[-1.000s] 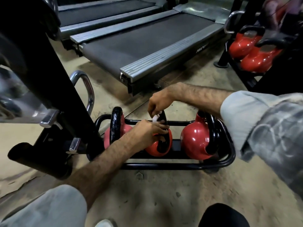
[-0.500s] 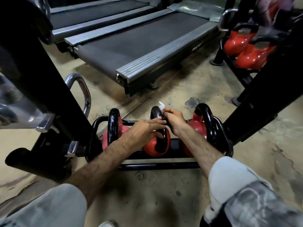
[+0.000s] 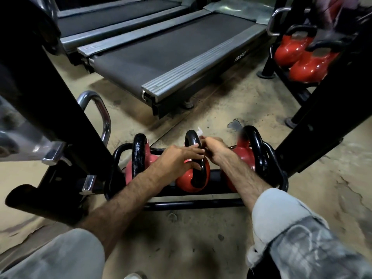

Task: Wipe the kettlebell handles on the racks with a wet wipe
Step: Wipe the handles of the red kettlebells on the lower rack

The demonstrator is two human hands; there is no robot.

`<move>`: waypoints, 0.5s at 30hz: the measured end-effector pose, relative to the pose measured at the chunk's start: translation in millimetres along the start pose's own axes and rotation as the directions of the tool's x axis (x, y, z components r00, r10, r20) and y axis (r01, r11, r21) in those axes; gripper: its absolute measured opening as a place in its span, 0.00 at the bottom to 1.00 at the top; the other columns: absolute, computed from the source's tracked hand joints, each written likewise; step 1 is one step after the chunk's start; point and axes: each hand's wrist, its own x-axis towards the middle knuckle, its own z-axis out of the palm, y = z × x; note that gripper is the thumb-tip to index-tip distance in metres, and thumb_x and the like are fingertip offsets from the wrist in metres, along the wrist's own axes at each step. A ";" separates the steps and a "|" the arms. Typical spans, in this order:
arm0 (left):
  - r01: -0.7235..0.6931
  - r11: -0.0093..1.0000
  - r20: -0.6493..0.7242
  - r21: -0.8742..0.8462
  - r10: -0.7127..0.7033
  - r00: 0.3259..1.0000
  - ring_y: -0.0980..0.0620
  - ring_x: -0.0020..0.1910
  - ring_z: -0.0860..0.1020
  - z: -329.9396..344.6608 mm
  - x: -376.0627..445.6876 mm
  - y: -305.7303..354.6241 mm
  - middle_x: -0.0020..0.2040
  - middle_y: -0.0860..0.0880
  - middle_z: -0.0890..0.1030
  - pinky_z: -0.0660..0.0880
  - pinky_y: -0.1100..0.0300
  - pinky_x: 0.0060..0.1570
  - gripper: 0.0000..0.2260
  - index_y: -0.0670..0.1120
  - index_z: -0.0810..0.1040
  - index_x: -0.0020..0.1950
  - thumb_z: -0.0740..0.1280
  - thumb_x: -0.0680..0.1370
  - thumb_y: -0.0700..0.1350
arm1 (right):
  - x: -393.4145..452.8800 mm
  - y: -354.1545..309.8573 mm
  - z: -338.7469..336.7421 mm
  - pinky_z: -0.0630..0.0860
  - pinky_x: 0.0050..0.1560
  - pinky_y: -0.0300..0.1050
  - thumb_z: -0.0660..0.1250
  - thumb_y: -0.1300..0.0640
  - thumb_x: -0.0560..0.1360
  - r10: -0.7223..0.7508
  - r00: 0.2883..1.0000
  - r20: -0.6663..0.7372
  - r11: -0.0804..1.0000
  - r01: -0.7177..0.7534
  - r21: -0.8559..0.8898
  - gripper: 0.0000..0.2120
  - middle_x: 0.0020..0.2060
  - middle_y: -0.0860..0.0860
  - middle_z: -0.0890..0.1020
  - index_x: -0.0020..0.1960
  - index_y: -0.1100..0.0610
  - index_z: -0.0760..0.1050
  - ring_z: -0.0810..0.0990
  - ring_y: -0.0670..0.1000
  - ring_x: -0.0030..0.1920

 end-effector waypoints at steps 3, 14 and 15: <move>0.021 1.000 0.001 -0.014 -0.021 1.000 0.46 0.58 0.79 -0.2 -0.1 3.2 0.52 0.42 0.83 0.73 0.54 0.61 0.13 0.38 0.84 0.49 0.76 0.66 0.37 | 0.9 6.6 7.6 0.74 0.22 0.38 0.63 0.70 0.74 0.032 0.998 -0.051 0.999 -0.033 -0.026 0.07 0.32 0.57 0.79 0.42 0.63 0.79 0.77 0.49 0.22; -0.009 1.000 0.018 0.018 0.009 1.000 0.47 0.59 0.78 -0.3 -4.3 -2.6 0.54 0.43 0.82 0.74 0.51 0.61 0.13 0.40 0.84 0.51 0.75 0.68 0.40 | -17.7 -56.6 -3.7 0.73 0.45 0.30 0.68 0.60 0.75 -0.453 0.686 0.570 0.198 0.701 -0.685 0.08 0.42 0.46 0.83 0.52 0.54 0.83 0.79 0.43 0.43; -0.015 1.000 0.023 0.014 0.015 1.000 0.46 0.58 0.79 -0.3 -3.5 -1.3 0.54 0.42 0.83 0.73 0.52 0.61 0.12 0.39 0.84 0.50 0.74 0.68 0.40 | -19.1 -67.8 2.0 0.70 0.43 0.27 0.67 0.60 0.76 -0.346 0.614 0.709 0.006 0.757 -0.653 0.08 0.42 0.45 0.82 0.53 0.54 0.82 0.79 0.42 0.44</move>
